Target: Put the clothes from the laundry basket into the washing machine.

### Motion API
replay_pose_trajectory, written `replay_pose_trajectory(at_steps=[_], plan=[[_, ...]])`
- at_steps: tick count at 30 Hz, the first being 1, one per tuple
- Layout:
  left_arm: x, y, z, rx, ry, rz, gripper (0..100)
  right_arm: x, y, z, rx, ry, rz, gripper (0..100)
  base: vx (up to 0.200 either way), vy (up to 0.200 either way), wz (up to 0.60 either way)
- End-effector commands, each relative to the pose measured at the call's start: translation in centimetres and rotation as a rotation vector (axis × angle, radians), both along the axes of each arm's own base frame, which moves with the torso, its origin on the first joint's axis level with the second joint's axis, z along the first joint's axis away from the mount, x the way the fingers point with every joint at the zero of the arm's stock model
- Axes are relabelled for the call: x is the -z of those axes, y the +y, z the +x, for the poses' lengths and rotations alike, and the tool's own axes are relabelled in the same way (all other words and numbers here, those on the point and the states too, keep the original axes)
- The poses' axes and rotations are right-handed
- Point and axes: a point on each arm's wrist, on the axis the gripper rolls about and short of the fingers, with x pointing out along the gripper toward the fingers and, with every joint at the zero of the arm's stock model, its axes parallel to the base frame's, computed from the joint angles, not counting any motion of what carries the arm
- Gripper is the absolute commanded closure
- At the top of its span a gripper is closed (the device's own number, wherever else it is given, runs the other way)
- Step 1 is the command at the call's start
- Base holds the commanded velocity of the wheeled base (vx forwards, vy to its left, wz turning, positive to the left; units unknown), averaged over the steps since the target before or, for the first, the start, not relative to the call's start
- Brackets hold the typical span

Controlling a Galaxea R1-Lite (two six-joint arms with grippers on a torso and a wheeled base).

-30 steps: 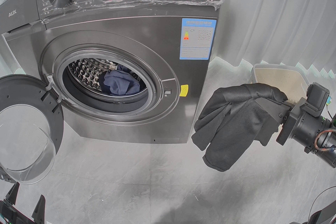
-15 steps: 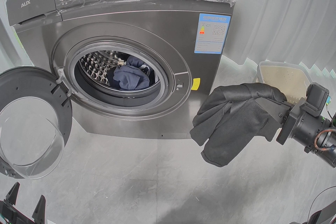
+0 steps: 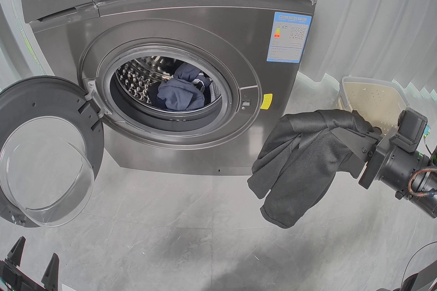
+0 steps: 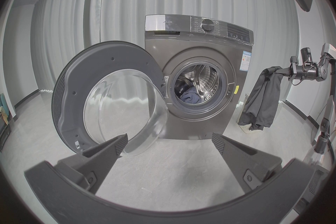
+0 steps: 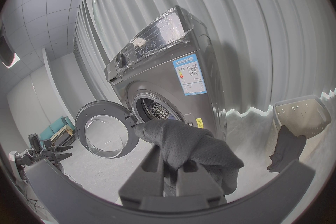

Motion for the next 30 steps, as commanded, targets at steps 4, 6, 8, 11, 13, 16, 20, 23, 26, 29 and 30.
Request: replay_pose_trajectory(at_steps=[4,6,8,11,13,16,20,23,26,29,30], plan=[[0.4,0.0,0.0,0.0,-0.003,0.001,0,-0.1,0.0,0.0,0.0,-0.002,0.002,100,0.0,0.2,0.0],[0.4,0.0,0.0,0.0,-0.003,0.001,0,0.0,0.0,0.0,0.0,0.0,0.0,100,0.0,0.2,0.0],[0.4,0.0,0.0,0.0,-0.003,0.001,0,0.0,0.0,0.0,0.001,-0.001,0.001,100,0.0,0.2,0.0],[0.4,0.0,0.0,0.0,-0.003,0.001,0,0.0,0.0,0.0,0.001,0.0,0.0,100,0.0,0.0,0.0],[0.4,0.0,0.0,0.0,-0.003,0.001,0,0.0,0.0,0.0,0.0,-0.001,0.001,100,0.0,0.0,0.0],[0.4,0.0,0.0,0.0,-0.005,0.001,0,0.0,0.0,0.0,0.001,0.001,0.002,100,0.0,0.0,0.0],[0.4,0.0,0.0,0.0,-0.005,0.005,0,0.0,0.0,0.0,-0.002,0.001,-0.001,100,0.0,0.0,0.0],[0.5,0.0,0.0,-0.003,-0.005,0.015,0,0.1,0.2,0.2,-0.003,0.005,-0.006,100,0.0,0.0,0.0],[0.4,0.0,0.0,-0.001,-0.006,0.036,0,0.6,0.7,0.4,-0.017,0.021,-0.02,100,0.0,0.0,0.0],[0.5,0.0,0.0,-0.009,-0.005,0.033,0,0.5,1.7,0.7,-0.042,0.028,-0.02,100,0.0,0.0,0.0],[0.5,0.0,0.0,-0.01,-0.005,0.033,0,0.4,1.9,0.9,-0.042,0.026,-0.018,100,0.0,0.0,0.0]])
